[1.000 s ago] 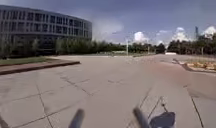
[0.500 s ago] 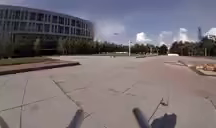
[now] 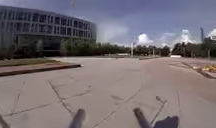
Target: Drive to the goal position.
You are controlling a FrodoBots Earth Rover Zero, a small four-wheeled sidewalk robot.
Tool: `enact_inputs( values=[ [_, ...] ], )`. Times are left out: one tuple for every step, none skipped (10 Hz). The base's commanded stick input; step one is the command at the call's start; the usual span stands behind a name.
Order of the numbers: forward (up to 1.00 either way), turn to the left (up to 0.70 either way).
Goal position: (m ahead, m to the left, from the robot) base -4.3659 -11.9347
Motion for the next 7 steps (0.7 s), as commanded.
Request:
enact_inputs(
  values=[
    [1.0,-0.02],
    [1.0,-0.02],
    [1.0,-0.02],
    [1.0,-0.02],
    [1.0,-0.02],
    [1.0,-0.02],
    [1.0,-0.02]
  ],
)
